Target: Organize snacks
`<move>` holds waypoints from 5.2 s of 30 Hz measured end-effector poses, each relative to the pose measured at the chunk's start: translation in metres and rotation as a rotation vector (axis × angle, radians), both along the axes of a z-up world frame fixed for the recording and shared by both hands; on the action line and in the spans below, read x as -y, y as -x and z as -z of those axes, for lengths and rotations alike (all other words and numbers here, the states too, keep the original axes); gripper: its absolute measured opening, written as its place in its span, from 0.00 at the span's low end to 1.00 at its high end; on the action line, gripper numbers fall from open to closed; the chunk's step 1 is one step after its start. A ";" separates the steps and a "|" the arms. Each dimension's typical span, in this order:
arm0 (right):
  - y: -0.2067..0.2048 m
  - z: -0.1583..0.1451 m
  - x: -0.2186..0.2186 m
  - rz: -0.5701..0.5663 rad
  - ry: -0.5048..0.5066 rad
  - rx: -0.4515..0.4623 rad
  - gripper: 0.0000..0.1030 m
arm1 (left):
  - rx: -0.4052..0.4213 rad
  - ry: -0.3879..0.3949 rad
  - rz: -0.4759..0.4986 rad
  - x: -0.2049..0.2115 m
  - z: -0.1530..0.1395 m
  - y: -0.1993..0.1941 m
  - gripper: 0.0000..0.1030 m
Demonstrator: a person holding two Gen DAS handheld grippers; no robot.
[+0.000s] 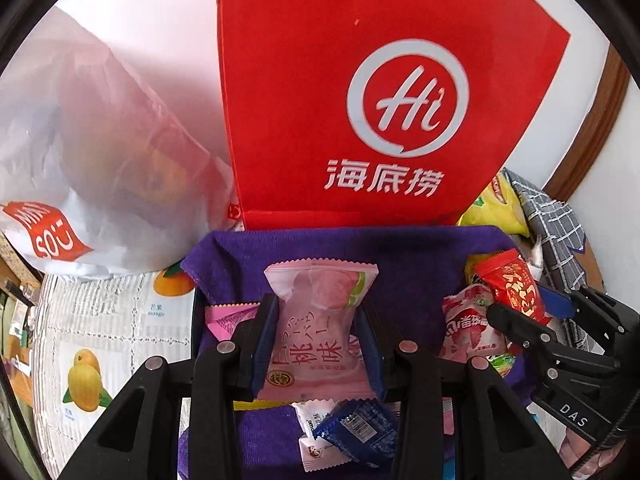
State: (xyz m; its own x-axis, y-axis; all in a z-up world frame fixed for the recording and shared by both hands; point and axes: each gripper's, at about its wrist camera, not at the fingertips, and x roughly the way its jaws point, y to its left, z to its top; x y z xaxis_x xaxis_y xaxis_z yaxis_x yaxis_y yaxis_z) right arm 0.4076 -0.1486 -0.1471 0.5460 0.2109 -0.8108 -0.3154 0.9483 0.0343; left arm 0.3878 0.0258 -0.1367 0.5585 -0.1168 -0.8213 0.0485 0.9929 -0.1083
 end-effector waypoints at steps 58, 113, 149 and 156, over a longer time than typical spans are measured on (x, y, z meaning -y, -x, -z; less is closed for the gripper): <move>0.034 -0.038 0.007 0.113 -0.027 0.010 0.66 | 0.028 0.010 0.015 -0.004 -0.044 0.024 0.68; 0.350 -0.159 0.081 0.255 -0.083 0.338 1.00 | 0.332 -0.074 -0.051 0.020 -0.147 0.346 0.93; 0.363 -0.165 0.077 0.246 -0.100 0.353 1.00 | 0.339 -0.087 -0.040 0.023 -0.154 0.356 0.93; 0.362 -0.165 0.075 0.241 -0.101 0.351 1.00 | 0.338 -0.087 -0.042 0.024 -0.155 0.356 0.93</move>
State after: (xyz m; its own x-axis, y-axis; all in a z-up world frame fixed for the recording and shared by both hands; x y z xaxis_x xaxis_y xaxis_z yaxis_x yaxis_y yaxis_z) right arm 0.0453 -0.2235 0.0177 0.8281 0.1123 -0.5492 -0.0943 0.9937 0.0611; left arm 0.0321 0.0021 0.0179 0.8033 -0.0256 -0.5950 0.0260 0.9996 -0.0078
